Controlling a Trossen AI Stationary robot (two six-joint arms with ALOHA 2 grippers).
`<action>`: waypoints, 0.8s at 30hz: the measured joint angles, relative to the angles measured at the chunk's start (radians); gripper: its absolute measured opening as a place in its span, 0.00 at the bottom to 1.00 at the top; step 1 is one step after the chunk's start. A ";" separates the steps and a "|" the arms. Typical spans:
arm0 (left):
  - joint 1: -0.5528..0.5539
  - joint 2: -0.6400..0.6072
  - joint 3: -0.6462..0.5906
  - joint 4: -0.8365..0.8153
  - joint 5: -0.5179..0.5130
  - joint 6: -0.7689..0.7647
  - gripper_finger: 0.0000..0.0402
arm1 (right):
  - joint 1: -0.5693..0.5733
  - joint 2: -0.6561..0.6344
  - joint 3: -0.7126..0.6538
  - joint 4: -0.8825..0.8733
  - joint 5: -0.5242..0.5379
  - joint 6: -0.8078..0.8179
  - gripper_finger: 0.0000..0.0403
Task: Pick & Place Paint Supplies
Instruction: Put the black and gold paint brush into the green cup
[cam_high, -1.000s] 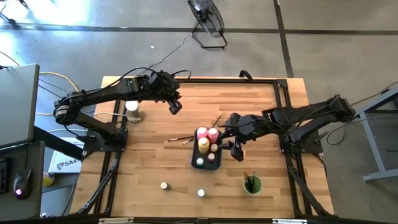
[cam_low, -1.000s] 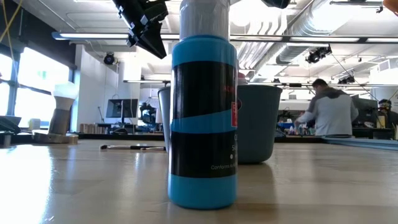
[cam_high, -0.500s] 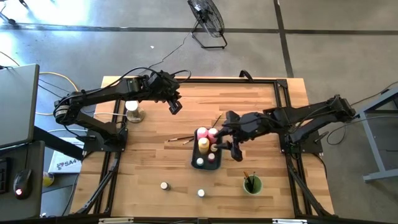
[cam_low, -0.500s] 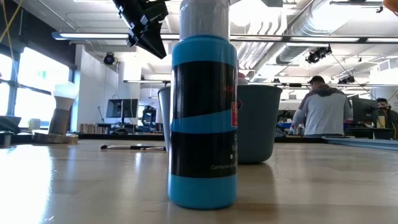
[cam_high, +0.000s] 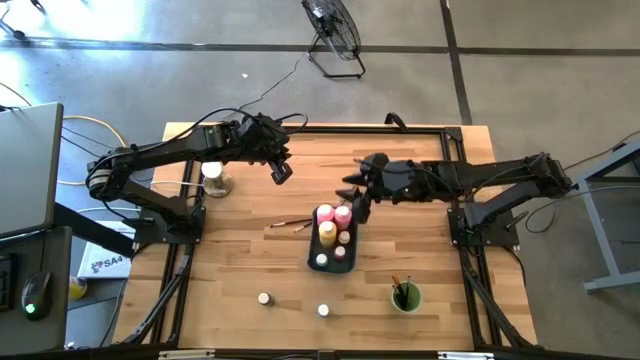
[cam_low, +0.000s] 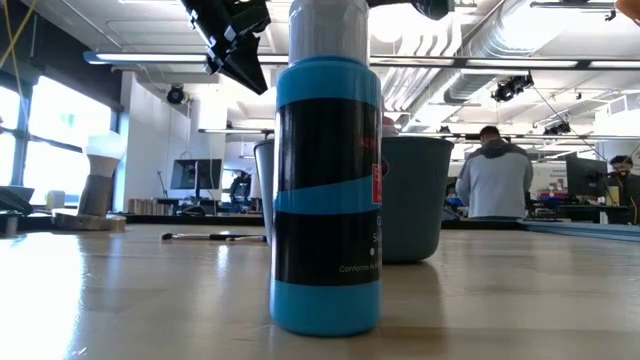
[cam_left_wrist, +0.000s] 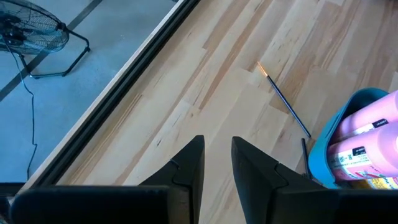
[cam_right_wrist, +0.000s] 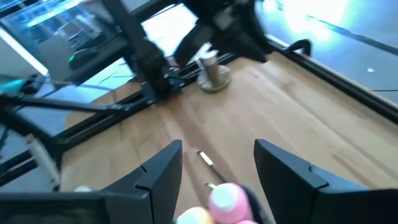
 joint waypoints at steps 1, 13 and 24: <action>0.000 0.000 0.000 0.000 0.000 0.007 0.19 | -0.014 0.000 0.000 0.000 0.000 0.000 0.48; 0.000 0.000 0.000 0.053 -0.011 0.022 0.19 | -0.191 0.000 0.000 0.000 0.098 -0.113 0.48; 0.000 0.000 0.000 0.276 -0.082 0.022 0.19 | -0.388 0.000 0.000 -0.002 0.173 -0.348 0.48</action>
